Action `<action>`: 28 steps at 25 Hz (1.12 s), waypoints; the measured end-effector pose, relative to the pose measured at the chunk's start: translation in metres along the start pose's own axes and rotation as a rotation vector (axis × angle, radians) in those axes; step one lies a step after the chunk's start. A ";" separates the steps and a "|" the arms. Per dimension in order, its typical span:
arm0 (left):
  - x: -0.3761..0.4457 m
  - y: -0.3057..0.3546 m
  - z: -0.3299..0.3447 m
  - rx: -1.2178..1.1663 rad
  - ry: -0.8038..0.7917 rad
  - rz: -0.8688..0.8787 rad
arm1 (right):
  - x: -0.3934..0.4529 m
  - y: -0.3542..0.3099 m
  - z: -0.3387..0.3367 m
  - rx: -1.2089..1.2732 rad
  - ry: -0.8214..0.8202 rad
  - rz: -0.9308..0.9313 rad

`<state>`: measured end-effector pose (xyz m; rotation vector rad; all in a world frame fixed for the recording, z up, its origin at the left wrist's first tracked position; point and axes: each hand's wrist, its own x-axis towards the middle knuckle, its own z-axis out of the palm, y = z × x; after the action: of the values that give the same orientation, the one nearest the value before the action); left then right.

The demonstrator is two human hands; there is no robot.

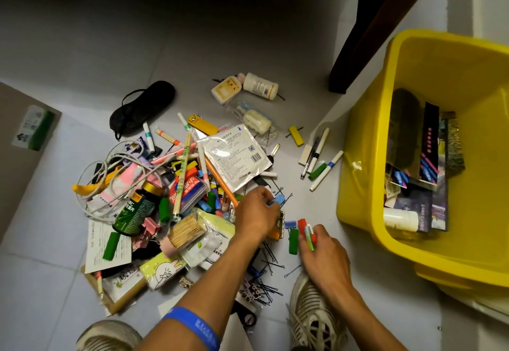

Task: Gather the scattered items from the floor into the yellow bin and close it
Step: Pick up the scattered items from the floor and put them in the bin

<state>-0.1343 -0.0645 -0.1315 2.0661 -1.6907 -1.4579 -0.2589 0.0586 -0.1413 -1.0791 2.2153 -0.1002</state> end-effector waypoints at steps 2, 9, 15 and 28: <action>0.007 0.004 0.008 0.348 0.045 0.152 | 0.004 -0.014 0.006 -0.162 -0.033 -0.034; 0.015 0.009 0.009 0.589 0.006 0.286 | 0.008 -0.036 -0.004 0.037 -0.176 -0.014; -0.031 0.039 -0.045 -0.516 -0.307 0.017 | -0.034 -0.065 -0.078 1.035 -0.205 -0.169; -0.118 0.241 0.032 -0.835 -0.568 -0.269 | 0.006 0.027 -0.244 1.620 -0.066 0.468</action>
<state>-0.3179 -0.0462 0.0657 1.5040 -0.6390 -2.4414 -0.4247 0.0210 0.0361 0.3256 1.4483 -1.3085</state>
